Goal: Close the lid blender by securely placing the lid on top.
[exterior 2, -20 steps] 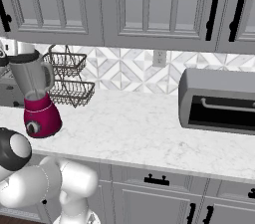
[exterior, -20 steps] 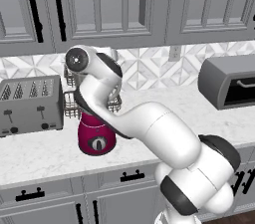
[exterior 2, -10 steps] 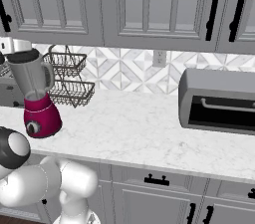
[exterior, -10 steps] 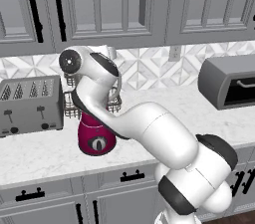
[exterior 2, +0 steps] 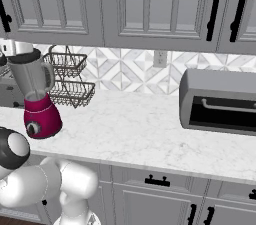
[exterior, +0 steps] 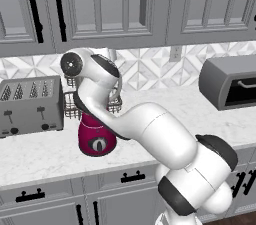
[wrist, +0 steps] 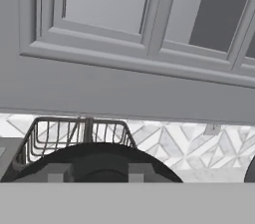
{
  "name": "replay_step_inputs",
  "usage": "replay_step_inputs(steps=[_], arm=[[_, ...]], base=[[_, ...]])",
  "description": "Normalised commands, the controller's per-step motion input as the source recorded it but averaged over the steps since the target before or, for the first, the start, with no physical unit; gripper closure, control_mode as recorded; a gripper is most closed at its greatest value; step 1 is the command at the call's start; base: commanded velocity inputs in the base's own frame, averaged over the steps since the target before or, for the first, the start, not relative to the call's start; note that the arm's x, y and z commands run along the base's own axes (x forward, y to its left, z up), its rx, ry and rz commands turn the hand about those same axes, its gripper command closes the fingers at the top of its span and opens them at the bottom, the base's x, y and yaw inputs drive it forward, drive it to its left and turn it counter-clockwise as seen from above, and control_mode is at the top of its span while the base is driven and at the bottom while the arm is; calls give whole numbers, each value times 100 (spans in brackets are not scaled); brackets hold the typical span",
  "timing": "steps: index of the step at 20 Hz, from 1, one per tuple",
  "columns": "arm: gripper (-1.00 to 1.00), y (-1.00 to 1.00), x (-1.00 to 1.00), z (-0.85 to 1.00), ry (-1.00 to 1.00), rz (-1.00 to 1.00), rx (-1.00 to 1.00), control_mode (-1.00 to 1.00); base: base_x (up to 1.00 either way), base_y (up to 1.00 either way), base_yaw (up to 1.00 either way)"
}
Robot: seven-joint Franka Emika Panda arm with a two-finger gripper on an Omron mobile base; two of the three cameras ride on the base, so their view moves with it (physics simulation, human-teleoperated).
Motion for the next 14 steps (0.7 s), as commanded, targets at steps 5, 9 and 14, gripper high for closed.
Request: replay_step_inputs(steps=[5,9,14], arm=[[100,-44,18,-57,0,1,0,-100],[100,-20,0,-39,0,0,0,-100],[-100,-1,6,-6,0,1,0,-100]], base=[[0,0,0],[0,0,0],[0,0,0]])
